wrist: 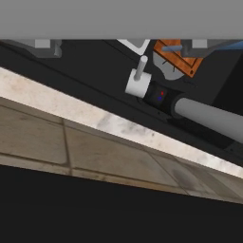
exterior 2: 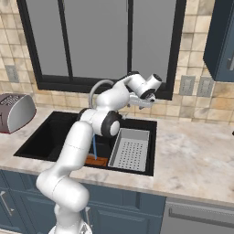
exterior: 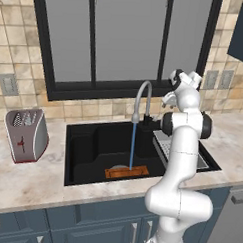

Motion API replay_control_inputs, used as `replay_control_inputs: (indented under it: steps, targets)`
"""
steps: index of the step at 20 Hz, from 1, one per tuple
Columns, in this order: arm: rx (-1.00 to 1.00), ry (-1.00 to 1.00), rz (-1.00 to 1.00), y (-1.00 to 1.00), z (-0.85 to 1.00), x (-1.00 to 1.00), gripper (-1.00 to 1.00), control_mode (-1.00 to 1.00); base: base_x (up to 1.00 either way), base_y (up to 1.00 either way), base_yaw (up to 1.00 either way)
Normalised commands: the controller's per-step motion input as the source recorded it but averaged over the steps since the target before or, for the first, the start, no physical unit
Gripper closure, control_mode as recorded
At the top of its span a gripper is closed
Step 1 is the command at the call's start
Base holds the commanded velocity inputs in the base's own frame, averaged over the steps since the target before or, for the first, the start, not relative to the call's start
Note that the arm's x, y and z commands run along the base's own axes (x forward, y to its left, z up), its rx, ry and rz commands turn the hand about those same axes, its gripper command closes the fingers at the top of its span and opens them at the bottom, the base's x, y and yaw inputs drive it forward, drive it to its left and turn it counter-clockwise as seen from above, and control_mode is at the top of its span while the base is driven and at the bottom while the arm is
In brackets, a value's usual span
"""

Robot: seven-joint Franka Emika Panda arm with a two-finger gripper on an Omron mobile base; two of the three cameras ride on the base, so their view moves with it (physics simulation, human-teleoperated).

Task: Turn on the sink faucet with hot water and rinse the cutting board for ten seconds, then turn off the faucet. Push the cutting board to reach the water if necessary.

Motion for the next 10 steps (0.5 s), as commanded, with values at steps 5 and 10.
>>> replay_control_inputs:
  steps: [5, 10]
  targets:
    - [0.0, 0.0, 0.0, 0.0, 0.0, 0.0, -1.0, -1.0, 0.0, 0.0, 0.0]
    - [0.0, 0.0, 0.0, 0.0, 0.0, 0.0, -1.0, -1.0, 0.0, 0.0, 0.0]
